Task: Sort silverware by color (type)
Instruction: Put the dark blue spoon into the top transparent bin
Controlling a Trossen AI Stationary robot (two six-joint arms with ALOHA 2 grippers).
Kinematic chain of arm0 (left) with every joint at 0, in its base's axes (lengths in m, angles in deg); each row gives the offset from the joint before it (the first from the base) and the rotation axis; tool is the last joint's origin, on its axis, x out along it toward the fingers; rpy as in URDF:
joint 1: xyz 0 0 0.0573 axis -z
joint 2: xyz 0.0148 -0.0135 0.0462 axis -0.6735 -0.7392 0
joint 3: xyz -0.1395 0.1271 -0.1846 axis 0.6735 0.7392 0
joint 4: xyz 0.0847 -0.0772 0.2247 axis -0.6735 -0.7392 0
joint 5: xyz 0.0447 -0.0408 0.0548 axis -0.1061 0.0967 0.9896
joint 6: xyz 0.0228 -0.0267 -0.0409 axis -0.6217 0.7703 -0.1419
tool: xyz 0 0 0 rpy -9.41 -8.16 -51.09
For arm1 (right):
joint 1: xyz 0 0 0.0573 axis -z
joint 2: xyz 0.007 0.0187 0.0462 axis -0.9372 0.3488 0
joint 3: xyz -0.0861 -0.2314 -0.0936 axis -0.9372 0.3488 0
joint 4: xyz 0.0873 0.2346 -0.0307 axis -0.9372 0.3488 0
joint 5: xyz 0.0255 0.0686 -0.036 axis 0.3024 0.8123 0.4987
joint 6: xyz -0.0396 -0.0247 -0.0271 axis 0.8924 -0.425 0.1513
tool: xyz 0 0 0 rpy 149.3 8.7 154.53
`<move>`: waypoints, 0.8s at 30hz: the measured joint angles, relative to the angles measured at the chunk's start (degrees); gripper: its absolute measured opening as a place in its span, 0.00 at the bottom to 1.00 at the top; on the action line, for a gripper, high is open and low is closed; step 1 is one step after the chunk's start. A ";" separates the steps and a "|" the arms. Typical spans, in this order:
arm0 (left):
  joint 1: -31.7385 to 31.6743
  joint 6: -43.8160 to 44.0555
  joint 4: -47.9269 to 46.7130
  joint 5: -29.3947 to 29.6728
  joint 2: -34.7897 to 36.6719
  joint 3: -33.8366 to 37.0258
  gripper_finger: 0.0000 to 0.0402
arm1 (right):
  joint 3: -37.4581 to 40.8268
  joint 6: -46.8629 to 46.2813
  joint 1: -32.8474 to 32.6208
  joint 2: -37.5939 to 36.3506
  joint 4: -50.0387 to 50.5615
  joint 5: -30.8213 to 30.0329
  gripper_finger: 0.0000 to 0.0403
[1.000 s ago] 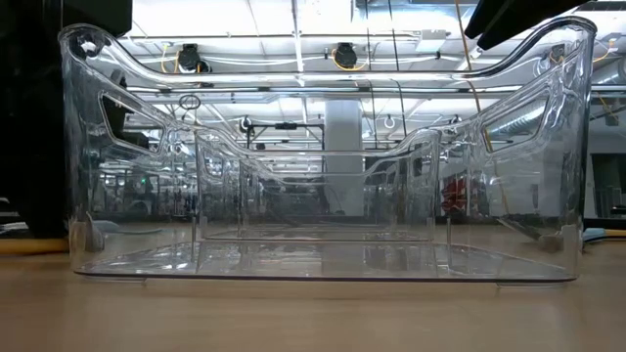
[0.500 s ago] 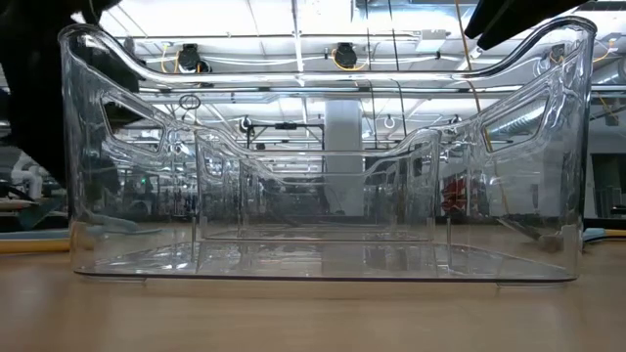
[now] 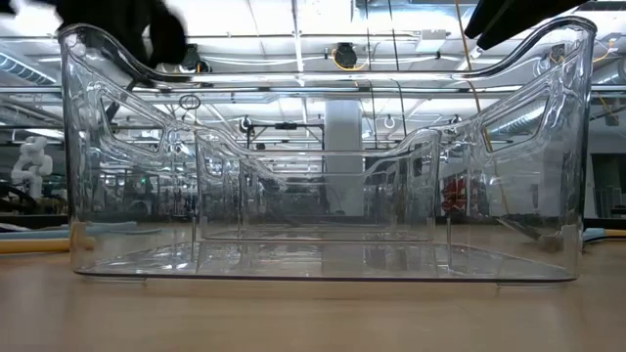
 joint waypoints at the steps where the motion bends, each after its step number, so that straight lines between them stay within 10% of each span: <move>1: 0.34 -0.22 0.28 2.03 0.00 -1.45 0.02 | 0.00 0.00 0.00 0.00 -0.10 0.00 0.40; 14: 1.05 -11.90 19.85 20.47 0.02 -7.77 0.02 | 0.00 -4.71 0.02 0.00 -4.85 -17.35 0.40; 24: -4.99 -30.53 54.59 -1.74 -1.11 -7.84 0.02 | 2.35 -6.49 0.48 -0.04 -9.97 -25.26 0.40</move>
